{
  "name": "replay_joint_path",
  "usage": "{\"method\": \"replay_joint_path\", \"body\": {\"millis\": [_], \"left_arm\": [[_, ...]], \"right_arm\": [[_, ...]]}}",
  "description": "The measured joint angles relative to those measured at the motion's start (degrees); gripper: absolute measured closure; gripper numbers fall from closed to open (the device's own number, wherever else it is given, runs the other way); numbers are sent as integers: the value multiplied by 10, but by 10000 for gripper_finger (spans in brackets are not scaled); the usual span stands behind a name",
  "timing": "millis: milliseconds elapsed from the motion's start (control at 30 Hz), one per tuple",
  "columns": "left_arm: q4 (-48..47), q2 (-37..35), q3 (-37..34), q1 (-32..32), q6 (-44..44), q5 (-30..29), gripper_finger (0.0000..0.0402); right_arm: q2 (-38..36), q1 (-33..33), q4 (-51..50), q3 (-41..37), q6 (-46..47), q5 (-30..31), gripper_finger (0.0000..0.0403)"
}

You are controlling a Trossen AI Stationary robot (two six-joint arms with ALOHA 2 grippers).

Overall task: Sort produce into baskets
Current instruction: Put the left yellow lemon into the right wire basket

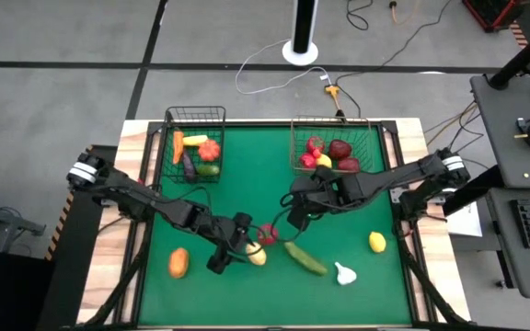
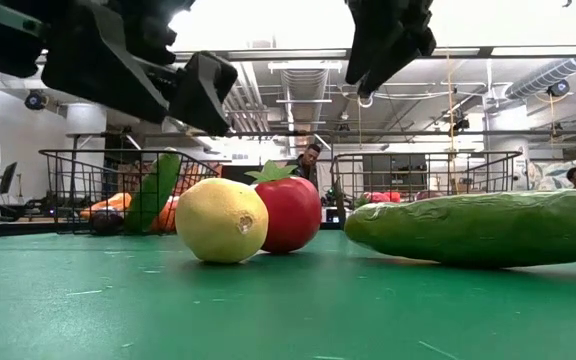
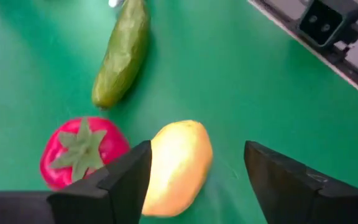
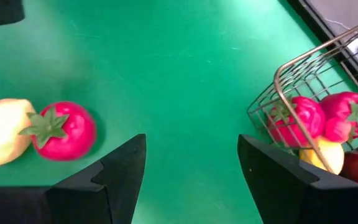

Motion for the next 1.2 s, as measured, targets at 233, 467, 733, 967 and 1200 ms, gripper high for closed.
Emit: {"method": "replay_joint_path", "body": {"millis": [233, 467, 733, 967, 1200], "left_arm": [[9, 3, 0, 2, 67, 1, 135], [66, 66, -1, 12, 85, 8, 135], [93, 104, -1, 27, 54, 49, 135], [124, 137, 1, 28, 42, 68, 150], [126, 144, 2, 28, 26, 79, 166]], "right_arm": [[0, -17, 2, 0, -25, 0, 156], [0, -27, 8, 0, -31, 0, 156], [0, -27, 9, 0, -40, -1, 156], [0, -27, 11, 0, -40, -1, 156], [1, -26, 12, 0, -40, -1, 156]]}}
